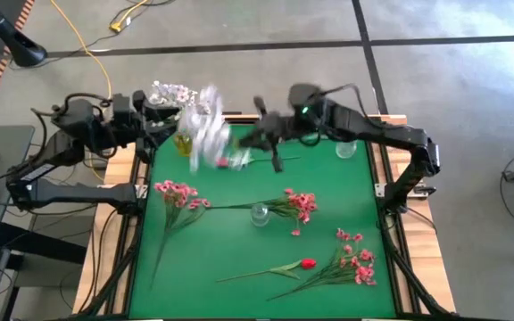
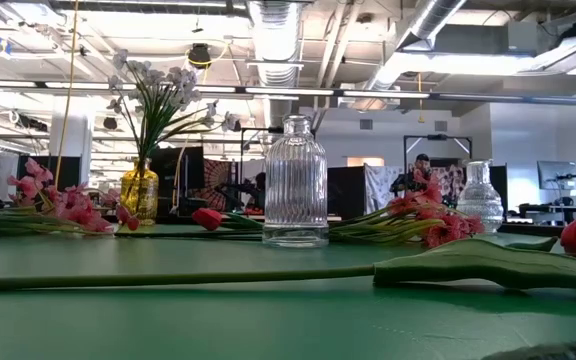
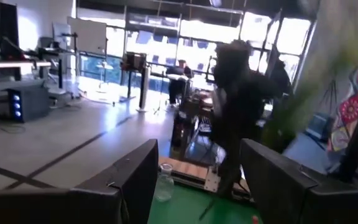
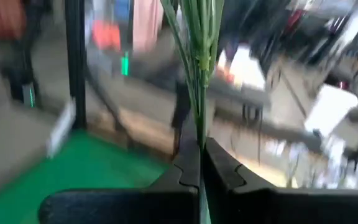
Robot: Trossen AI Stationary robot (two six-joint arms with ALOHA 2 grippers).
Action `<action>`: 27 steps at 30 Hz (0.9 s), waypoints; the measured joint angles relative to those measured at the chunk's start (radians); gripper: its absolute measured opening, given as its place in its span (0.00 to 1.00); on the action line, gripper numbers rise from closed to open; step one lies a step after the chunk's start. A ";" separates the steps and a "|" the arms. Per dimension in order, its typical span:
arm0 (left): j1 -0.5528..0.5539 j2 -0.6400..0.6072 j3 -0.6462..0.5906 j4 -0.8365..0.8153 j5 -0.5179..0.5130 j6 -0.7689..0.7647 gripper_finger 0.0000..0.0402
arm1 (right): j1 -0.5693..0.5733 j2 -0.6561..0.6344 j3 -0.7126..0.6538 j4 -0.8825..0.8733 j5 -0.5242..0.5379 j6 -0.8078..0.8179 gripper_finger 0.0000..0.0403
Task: Sort flowers into vase by color
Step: Put the white flowers into the yellow vase
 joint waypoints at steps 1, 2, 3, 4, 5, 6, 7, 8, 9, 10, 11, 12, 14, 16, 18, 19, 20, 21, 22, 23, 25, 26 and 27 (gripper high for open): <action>0.000 0.010 0.000 0.000 0.011 0.000 0.54 | -0.012 0.000 0.000 0.065 -0.023 0.057 0.07; 0.000 0.023 0.000 0.001 0.030 0.000 0.54 | -0.022 0.000 0.000 0.115 -0.037 0.116 0.07; 0.000 0.039 0.000 0.008 0.050 0.000 0.54 | -0.030 0.003 0.000 0.163 -0.045 0.172 0.07; 0.000 0.055 -0.001 0.020 0.071 0.001 0.54 | -0.033 0.016 0.002 0.216 -0.050 0.220 0.07; 0.000 0.073 -0.002 0.041 0.089 0.001 0.54 | -0.037 0.025 0.003 0.253 -0.056 0.266 0.07; -0.001 0.090 -0.002 0.068 0.107 0.001 0.54 | -0.039 0.032 0.002 0.265 -0.060 0.309 0.07; -0.004 0.107 -0.002 0.102 0.122 0.009 0.54 | -0.042 0.044 0.000 0.275 -0.063 0.344 0.07; -0.010 0.123 -0.002 0.142 0.133 0.022 0.54 | -0.041 0.057 0.000 0.290 -0.063 0.370 0.07; -0.017 0.134 -0.002 0.173 0.135 0.037 0.54 | -0.038 0.068 0.000 0.293 -0.063 0.390 0.07; -0.023 0.146 -0.002 0.189 0.135 0.052 0.54 | -0.035 0.074 -0.001 0.288 -0.063 0.407 0.08; -0.029 0.158 -0.002 0.203 0.134 0.067 0.54 | -0.034 0.082 -0.002 0.288 -0.063 0.421 0.08; -0.034 0.168 -0.002 0.210 0.131 0.081 0.54 | -0.033 0.087 -0.002 0.294 -0.063 0.430 0.08; -0.041 0.188 -0.002 0.201 0.132 0.097 0.54 | -0.030 0.088 -0.002 0.291 -0.063 0.442 0.07; -0.044 0.200 -0.002 0.201 0.134 0.095 0.54 | -0.027 0.088 -0.001 0.293 -0.059 0.450 0.07; -0.045 0.209 -0.002 0.210 0.147 0.093 0.54 | -0.027 0.088 0.000 0.292 -0.036 0.450 0.08; -0.045 0.213 -0.002 0.216 0.154 0.094 0.54 | -0.027 0.088 0.000 0.289 -0.025 0.450 0.08; -0.045 0.218 -0.002 0.216 0.157 0.094 0.54 | -0.027 0.088 0.000 0.284 -0.015 0.450 0.08; -0.045 0.226 -0.002 0.222 0.157 0.094 0.54 | -0.027 0.088 0.000 0.277 -0.004 0.450 0.08; -0.045 0.232 -0.002 0.230 0.158 0.088 0.54 | -0.027 0.088 0.000 0.269 -0.002 0.450 0.08; -0.045 0.239 -0.002 0.234 0.158 0.083 0.54 | -0.028 0.088 0.000 0.267 -0.002 0.450 0.08; -0.045 0.248 -0.002 0.241 0.154 0.072 0.54 | -0.028 0.094 0.000 0.266 0.001 0.449 0.08; -0.045 0.254 -0.002 0.242 0.152 0.062 0.54 | -0.028 0.097 0.000 0.270 0.000 0.450 0.08; -0.045 0.259 -0.001 0.245 0.151 0.049 0.54 | -0.027 0.099 0.000 0.266 0.001 0.450 0.08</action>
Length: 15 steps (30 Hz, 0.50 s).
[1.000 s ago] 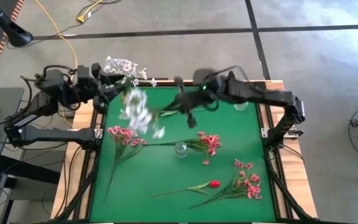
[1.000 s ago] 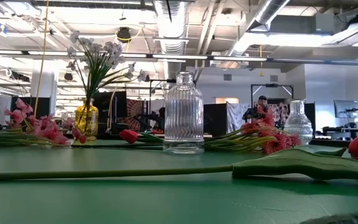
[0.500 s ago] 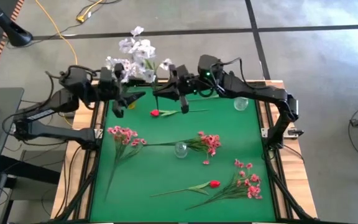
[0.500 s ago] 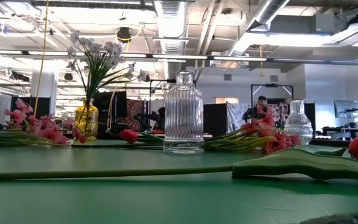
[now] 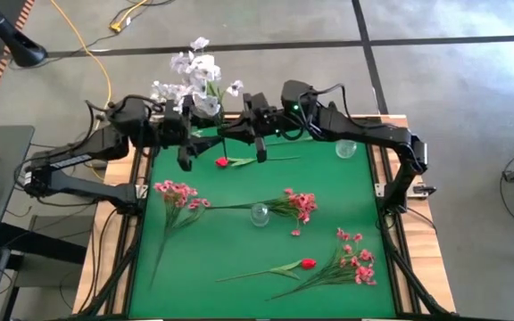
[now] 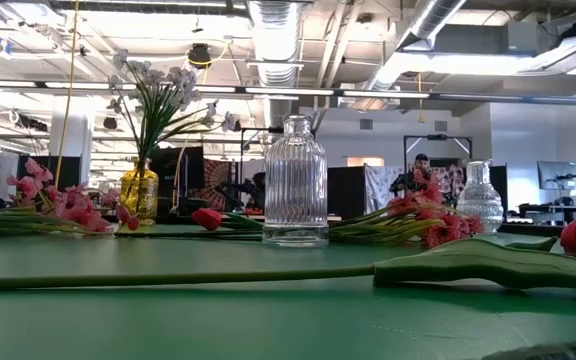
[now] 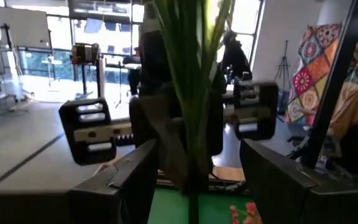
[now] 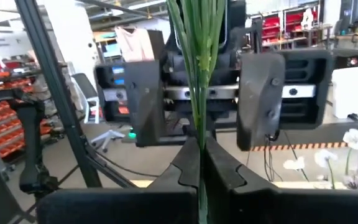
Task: Sort flowers into vase by color
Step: Put the white flowers into the yellow vase
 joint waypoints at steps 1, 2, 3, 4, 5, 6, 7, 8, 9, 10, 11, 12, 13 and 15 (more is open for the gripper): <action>0.000 0.002 0.000 -0.003 -0.001 -0.008 0.54 | 0.000 0.002 0.000 -0.010 0.000 0.000 0.08; 0.000 0.003 0.000 -0.007 -0.001 -0.013 0.54 | 0.000 0.003 0.000 -0.021 0.001 -0.002 0.08; 0.000 0.003 0.000 -0.007 -0.001 -0.012 0.54 | 0.000 0.003 0.000 -0.035 0.001 -0.011 0.08; 0.000 0.003 0.000 -0.004 -0.001 -0.006 0.54 | 0.001 0.003 0.000 -0.048 0.002 -0.021 0.08; 0.000 0.001 0.000 -0.001 -0.001 -0.005 0.54 | 0.001 0.002 0.000 -0.066 0.004 -0.029 0.08; 0.001 -0.001 0.000 0.000 -0.004 -0.005 0.54 | 0.002 0.002 0.000 -0.080 0.012 -0.039 0.08; 0.001 -0.002 0.000 -0.001 -0.010 -0.005 0.54 | 0.004 0.002 0.000 -0.088 0.020 -0.045 0.08; 0.001 -0.003 0.000 -0.004 -0.019 -0.005 0.54 | 0.007 0.002 0.000 -0.096 0.023 -0.051 0.08; 0.001 -0.003 0.000 -0.004 -0.023 -0.005 0.54 | 0.006 0.003 0.000 -0.097 0.023 -0.053 0.08; 0.001 -0.003 0.000 -0.004 -0.024 -0.005 0.54 | 0.006 0.003 0.000 -0.095 0.023 -0.053 0.08; 0.001 -0.003 0.000 -0.004 -0.024 -0.006 0.54 | 0.006 0.003 0.000 -0.094 0.023 -0.053 0.08; 0.001 -0.004 0.000 -0.005 -0.027 -0.006 0.54 | 0.006 0.003 0.000 -0.090 0.023 -0.053 0.08; 0.001 -0.004 0.000 -0.011 -0.028 -0.006 0.54 | 0.007 0.002 0.000 -0.089 0.023 -0.053 0.08; 0.001 0.000 0.000 -0.022 -0.030 -0.007 0.54 | 0.007 0.002 0.000 -0.089 0.023 -0.053 0.08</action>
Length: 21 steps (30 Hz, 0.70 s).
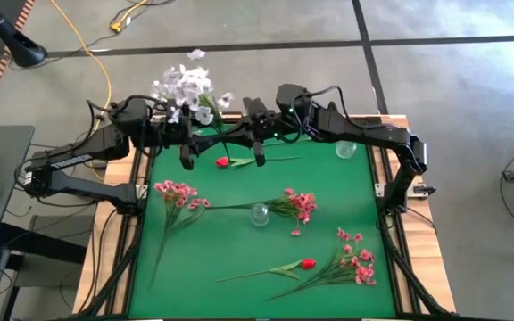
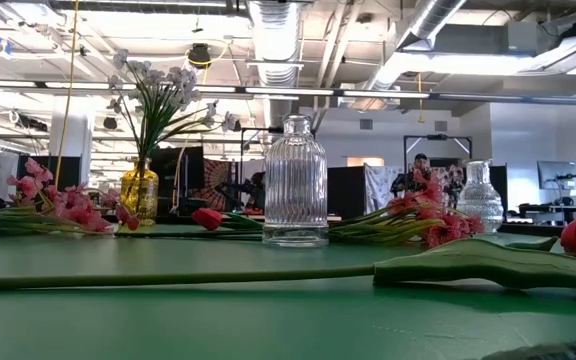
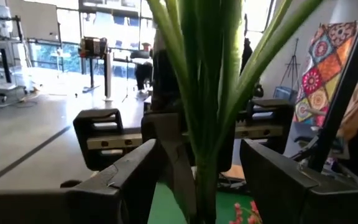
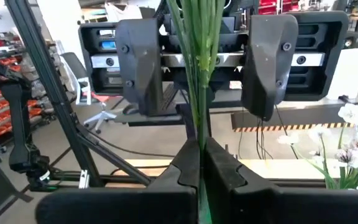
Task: Sort flowers into vase by color
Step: Put the white flowers into the yellow vase
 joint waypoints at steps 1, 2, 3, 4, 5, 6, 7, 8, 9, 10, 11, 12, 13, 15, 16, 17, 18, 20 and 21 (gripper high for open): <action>0.000 0.002 0.000 -0.002 0.000 -0.004 0.54 | 0.001 0.000 0.000 0.000 0.000 0.000 0.08; 0.000 0.002 0.000 -0.007 0.000 -0.007 0.53 | 0.002 0.000 0.000 0.001 0.000 0.000 0.08; 0.000 0.002 0.000 -0.008 0.000 -0.008 0.53 | 0.004 0.000 0.000 0.008 0.000 0.000 0.08; 0.000 0.002 0.000 -0.006 0.000 -0.008 0.53 | 0.005 0.000 0.000 0.020 0.000 -0.001 0.08; 0.000 0.001 0.000 -0.005 0.000 -0.008 0.53 | 0.006 0.000 0.000 0.028 0.000 -0.001 0.08; 0.000 0.001 0.000 -0.005 0.000 -0.008 0.53 | 0.006 0.000 0.000 0.039 0.000 0.000 0.09; 0.000 0.001 0.000 -0.005 -0.001 -0.008 0.51 | 0.007 0.000 0.000 0.046 0.000 -0.001 0.08; 0.000 0.002 0.000 -0.006 -0.002 -0.009 0.50 | 0.007 0.000 0.000 0.050 0.000 -0.001 0.08; 0.000 0.002 0.000 -0.006 -0.002 -0.009 0.48 | 0.007 0.000 0.000 0.051 0.000 -0.001 0.08; 0.000 0.002 0.000 -0.005 -0.003 -0.009 0.45 | 0.007 0.000 0.000 0.051 0.000 -0.001 0.08; 0.000 0.002 0.000 -0.005 -0.003 -0.009 0.43 | 0.006 0.000 0.000 0.051 0.000 -0.001 0.08; 0.000 0.002 0.000 -0.005 -0.003 -0.009 0.40 | 0.006 0.000 0.000 0.051 0.000 0.000 0.08; 0.000 0.002 0.000 -0.005 -0.004 -0.009 0.37 | 0.006 0.000 0.000 0.051 0.000 0.000 0.09; 0.000 0.002 0.000 -0.005 -0.004 -0.009 0.31 | 0.006 0.000 0.000 0.051 0.000 -0.001 0.09; 0.000 0.002 0.000 -0.005 -0.004 -0.009 0.28 | 0.006 0.000 0.000 0.051 0.000 -0.001 0.09; 0.000 0.002 0.000 -0.005 -0.004 -0.009 0.25 | 0.006 0.000 0.000 0.050 0.000 -0.001 0.09; 0.000 0.002 0.000 -0.005 -0.004 -0.009 0.22 | 0.006 0.000 0.000 0.050 0.000 -0.001 0.09; -0.001 0.002 0.000 -0.005 -0.001 -0.007 0.16 | 0.006 0.000 0.000 0.049 0.000 0.001 0.10; -0.001 0.002 0.000 -0.005 -0.001 0.000 0.12 | 0.006 0.000 0.000 0.049 -0.001 0.013 0.10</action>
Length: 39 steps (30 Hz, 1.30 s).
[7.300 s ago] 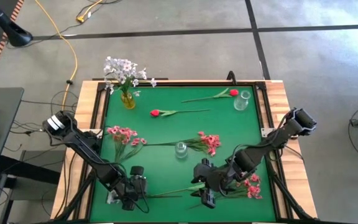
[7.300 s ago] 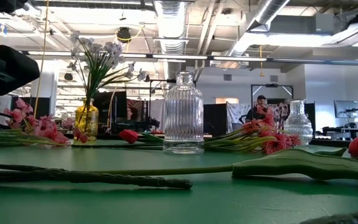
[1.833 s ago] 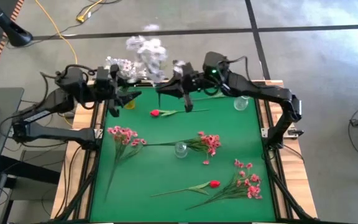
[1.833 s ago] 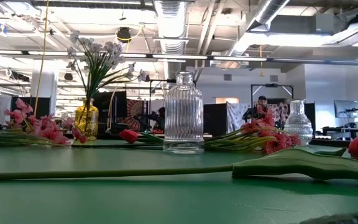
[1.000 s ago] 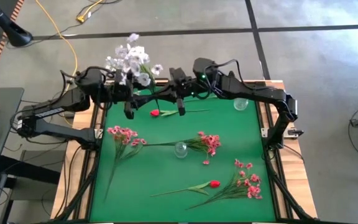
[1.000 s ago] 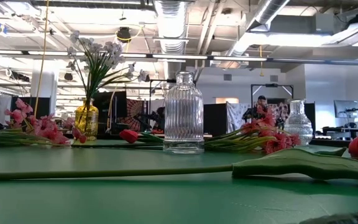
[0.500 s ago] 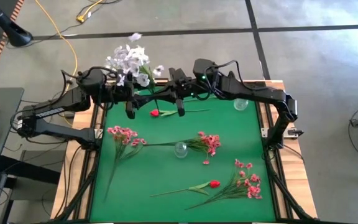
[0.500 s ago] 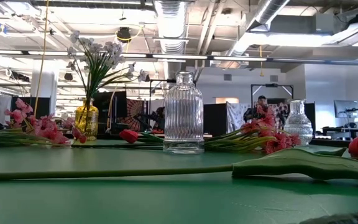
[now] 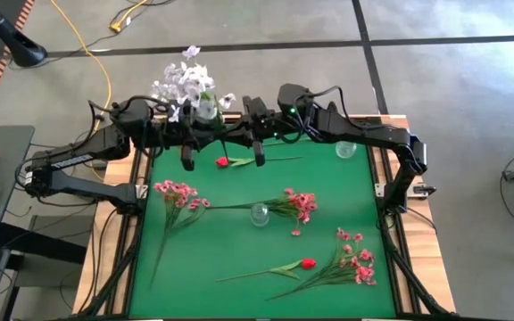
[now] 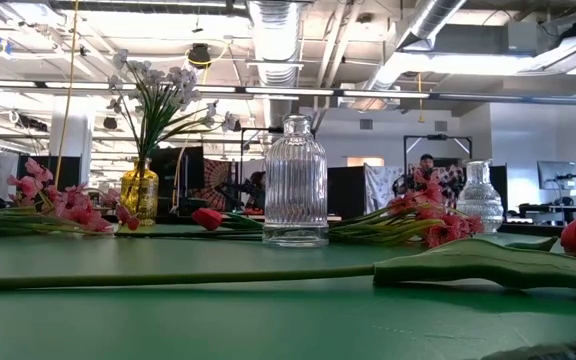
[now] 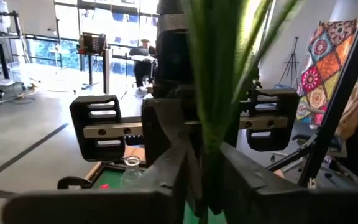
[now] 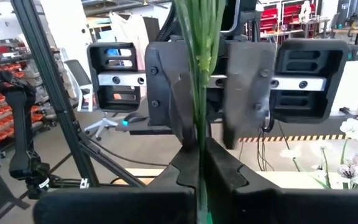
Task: Sort flowers into vase by color
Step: Put the white flowers into the yellow vase
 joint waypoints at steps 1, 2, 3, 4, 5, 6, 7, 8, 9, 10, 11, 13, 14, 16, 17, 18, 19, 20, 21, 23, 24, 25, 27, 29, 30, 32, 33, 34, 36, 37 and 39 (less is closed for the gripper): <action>0.000 0.000 0.000 0.000 0.003 0.007 0.09 | 0.001 0.000 0.000 -0.004 0.000 0.024 0.10; 0.000 0.000 0.000 -0.001 0.007 0.015 0.05 | 0.003 0.000 0.000 -0.010 0.001 0.047 0.11; 0.000 0.000 0.000 -0.002 0.008 0.020 0.03 | 0.004 0.000 0.000 -0.010 0.001 0.051 0.12; 0.000 0.000 0.000 -0.001 0.008 0.021 0.02 | 0.005 0.000 0.000 -0.004 0.001 0.047 0.13; 0.000 0.000 0.000 0.000 0.009 0.022 0.02 | 0.006 0.000 0.000 -0.001 0.001 0.038 0.14; 0.000 0.000 0.000 0.000 0.010 0.022 0.02 | 0.007 0.000 0.000 -0.001 0.001 0.022 0.15; 0.000 0.000 0.000 0.000 0.010 0.023 0.02 | 0.008 0.000 0.000 -0.001 0.001 0.006 0.16; 0.000 0.000 0.000 0.000 0.010 0.024 0.01 | 0.008 0.000 0.000 -0.002 0.001 -0.005 0.18; 0.000 0.000 0.000 0.000 0.009 0.025 0.01 | 0.008 0.000 0.000 -0.002 0.001 -0.011 0.20; 0.000 0.000 0.000 0.000 0.008 0.029 0.01 | 0.008 0.000 0.000 -0.001 0.000 -0.013 0.23; 0.000 0.000 0.000 -0.001 0.006 0.031 0.01 | 0.008 0.000 0.000 -0.001 0.000 -0.013 0.26; 0.000 0.000 0.000 -0.009 -0.001 0.034 0.01 | 0.009 0.000 0.000 -0.001 0.000 -0.006 0.33; 0.001 0.000 0.000 -0.016 -0.007 0.035 0.01 | 0.009 0.000 0.000 -0.002 0.000 -0.006 0.37; 0.001 -0.001 0.000 -0.029 -0.018 0.037 0.01 | 0.005 0.000 0.000 -0.003 -0.001 -0.006 0.45; 0.001 -0.003 0.001 -0.037 -0.025 0.042 0.01 | 0.004 0.000 0.000 -0.004 -0.002 -0.005 0.50; 0.001 -0.005 0.001 -0.050 -0.033 0.051 0.01 | 0.001 0.000 0.000 -0.006 -0.002 -0.005 0.54; 0.001 -0.009 0.001 -0.063 -0.045 0.061 0.01 | -0.002 0.000 -0.001 -0.012 -0.002 -0.005 0.58; 0.001 -0.015 0.001 -0.081 -0.060 0.074 0.01 | -0.005 -0.002 -0.001 -0.020 -0.003 -0.005 0.61; 0.001 -0.022 0.001 -0.099 -0.077 0.084 0.01 | -0.010 -0.005 -0.002 -0.029 -0.003 -0.005 0.64; 0.001 -0.043 0.001 -0.122 -0.115 0.107 0.01 | -0.024 -0.012 -0.002 -0.039 -0.003 -0.005 0.69; 0.001 -0.056 0.001 -0.139 -0.134 0.120 0.01 | -0.033 -0.023 -0.002 -0.055 -0.003 -0.005 0.70; 0.001 -0.070 0.000 -0.148 -0.151 0.133 0.01 | -0.041 -0.031 -0.001 -0.075 -0.003 -0.005 0.72; 0.001 -0.099 0.000 -0.178 -0.186 0.162 0.01 | -0.056 -0.037 0.002 -0.085 -0.003 -0.006 0.73; 0.001 -0.124 0.000 -0.222 -0.228 0.188 0.00 | -0.074 -0.045 0.001 -0.122 -0.003 -0.005 0.73; 0.001 -0.135 0.001 -0.251 -0.251 0.201 0.00 | -0.082 -0.045 0.000 -0.129 -0.003 -0.006 0.73; 0.001 -0.155 0.001 -0.335 -0.287 0.234 0.00 | -0.092 -0.045 0.000 -0.151 -0.003 -0.005 0.73; 0.001 -0.163 -0.006 -0.364 -0.296 0.257 0.00 | -0.097 -0.045 0.000 -0.159 -0.003 -0.005 0.73; 0.002 -0.176 -0.027 -0.371 -0.294 0.283 0.00 | -0.103 -0.045 0.000 -0.175 -0.003 -0.005 0.73; 0.001 -0.212 -0.098 -0.363 -0.274 0.329 0.00 | -0.108 -0.045 0.000 -0.210 -0.003 -0.016 0.73; 0.001 -0.233 -0.141 -0.332 -0.263 0.343 0.00 | -0.108 -0.045 0.000 -0.232 -0.003 -0.032 0.73; 0.004 -0.283 -0.236 -0.285 -0.273 0.370 0.00 | -0.108 -0.045 0.000 -0.275 -0.003 -0.062 0.73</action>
